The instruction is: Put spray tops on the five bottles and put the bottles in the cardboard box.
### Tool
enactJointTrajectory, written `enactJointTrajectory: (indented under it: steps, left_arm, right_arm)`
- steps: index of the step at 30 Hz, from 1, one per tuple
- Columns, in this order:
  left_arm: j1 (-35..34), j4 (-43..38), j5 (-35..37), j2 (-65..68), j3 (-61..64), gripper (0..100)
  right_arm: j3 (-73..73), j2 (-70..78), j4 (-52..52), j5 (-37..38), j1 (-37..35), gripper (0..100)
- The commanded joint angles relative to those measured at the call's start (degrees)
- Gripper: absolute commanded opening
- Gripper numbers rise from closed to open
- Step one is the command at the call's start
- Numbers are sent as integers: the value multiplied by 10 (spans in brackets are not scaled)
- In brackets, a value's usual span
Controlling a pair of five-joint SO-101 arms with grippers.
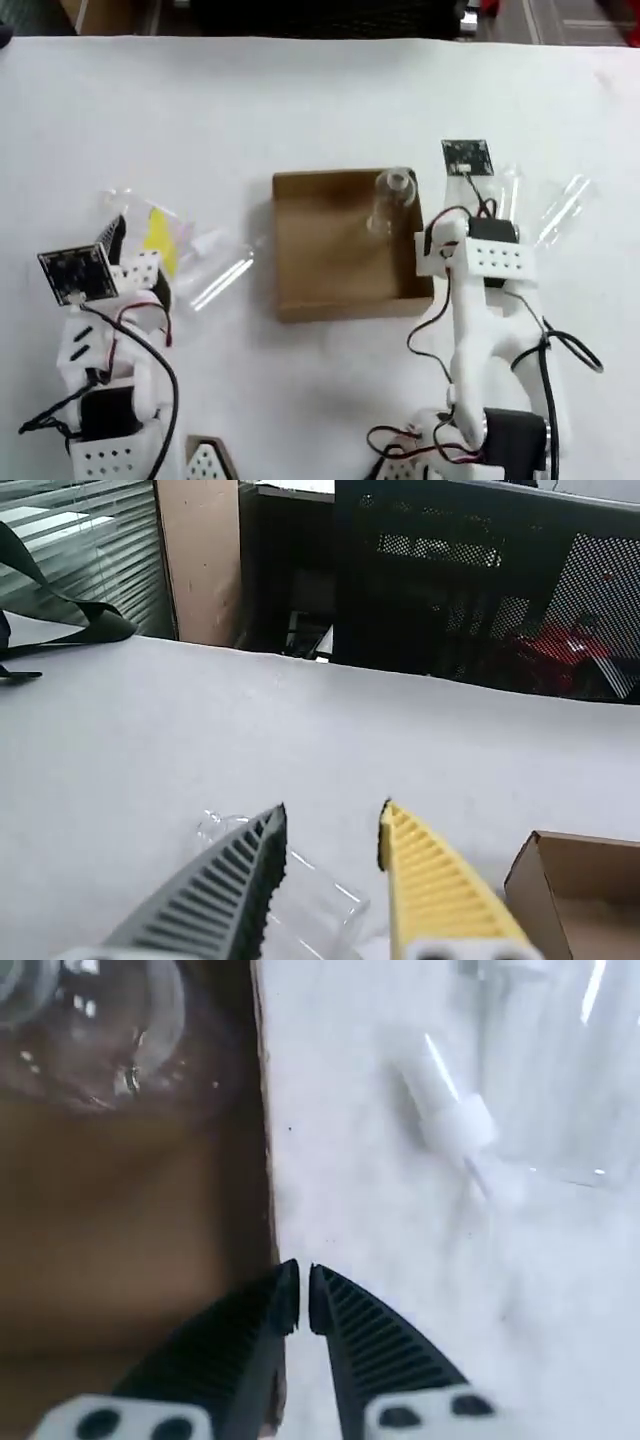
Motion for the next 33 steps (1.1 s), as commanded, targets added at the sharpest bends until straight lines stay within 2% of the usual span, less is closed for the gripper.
enactJointTrajectory:
  steps: [1, 12, 18, 24, 30, 33]
  left_arm:
    - [-2, -15, 4, -8, -4, 147]
    - [-1, -16, 4, -8, -4, 147]
    - [-1, -16, 4, -8, -4, 147]
    - [-1, -16, 2, -8, -4, 147]
    - [13, -40, -20, -11, 22, 146]
    - [13, -40, -19, -11, 25, 147]
  right_arm:
    - [7, -6, 20, -6, -45, 16]
    - [19, -6, 33, -6, -98, 16]
    - [7, -61, 30, -6, -15, 16]
    - [61, -188, 17, -6, -7, 16]
    - [46, -347, 22, -5, -58, 29]
    - [-16, -349, 46, -7, -113, 115]
